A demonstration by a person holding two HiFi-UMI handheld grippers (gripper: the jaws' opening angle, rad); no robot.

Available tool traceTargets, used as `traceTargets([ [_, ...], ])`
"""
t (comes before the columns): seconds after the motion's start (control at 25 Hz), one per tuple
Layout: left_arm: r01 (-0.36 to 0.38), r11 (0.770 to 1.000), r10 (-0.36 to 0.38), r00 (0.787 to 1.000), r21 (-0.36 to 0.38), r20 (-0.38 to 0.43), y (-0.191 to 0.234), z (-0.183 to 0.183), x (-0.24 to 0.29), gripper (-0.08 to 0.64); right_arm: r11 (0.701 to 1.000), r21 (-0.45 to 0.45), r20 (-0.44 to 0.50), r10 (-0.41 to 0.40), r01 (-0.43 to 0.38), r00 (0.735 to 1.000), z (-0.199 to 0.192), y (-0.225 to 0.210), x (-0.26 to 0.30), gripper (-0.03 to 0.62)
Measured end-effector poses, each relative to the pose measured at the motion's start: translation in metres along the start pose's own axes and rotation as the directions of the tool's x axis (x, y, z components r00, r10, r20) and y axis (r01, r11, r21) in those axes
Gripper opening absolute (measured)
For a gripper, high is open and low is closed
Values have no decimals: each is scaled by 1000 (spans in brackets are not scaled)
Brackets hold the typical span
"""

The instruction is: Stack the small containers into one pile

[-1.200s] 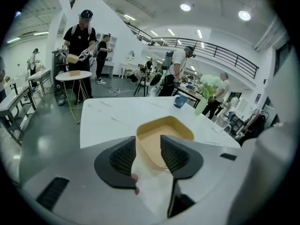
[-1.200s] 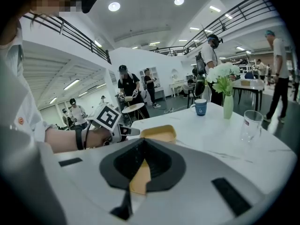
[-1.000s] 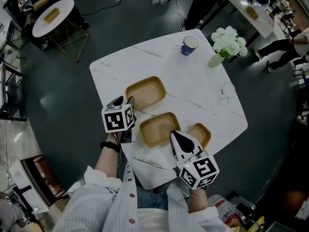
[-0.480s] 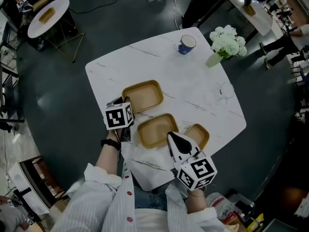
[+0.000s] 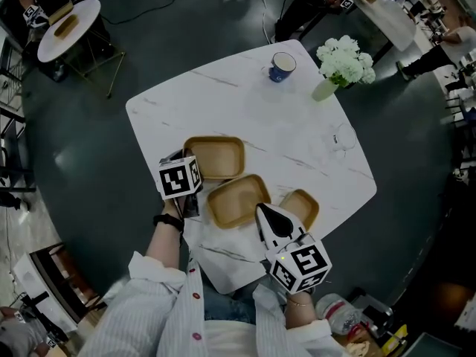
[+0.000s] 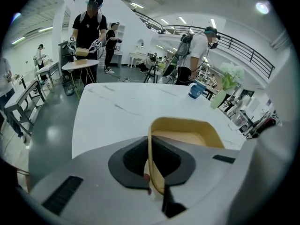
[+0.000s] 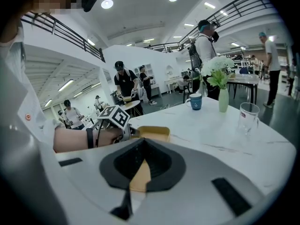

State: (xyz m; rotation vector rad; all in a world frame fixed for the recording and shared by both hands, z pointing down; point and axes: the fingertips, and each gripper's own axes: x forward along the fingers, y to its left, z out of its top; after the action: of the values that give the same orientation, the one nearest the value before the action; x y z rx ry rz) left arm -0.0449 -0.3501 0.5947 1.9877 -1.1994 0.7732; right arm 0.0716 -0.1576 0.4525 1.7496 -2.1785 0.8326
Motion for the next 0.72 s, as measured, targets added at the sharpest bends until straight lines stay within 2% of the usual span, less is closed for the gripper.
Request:
traceTargets([
  [0.4,-24,997,26,999,-78,28,-10,7,-25,26,1000,-5,3,26,-26,1000,-1,-10,-12,11],
  [0.72,-52,990,65,993,-135,95,-33,7,-63,26,992,-50,-16,117,-118,993,-4,-19,-30,11],
])
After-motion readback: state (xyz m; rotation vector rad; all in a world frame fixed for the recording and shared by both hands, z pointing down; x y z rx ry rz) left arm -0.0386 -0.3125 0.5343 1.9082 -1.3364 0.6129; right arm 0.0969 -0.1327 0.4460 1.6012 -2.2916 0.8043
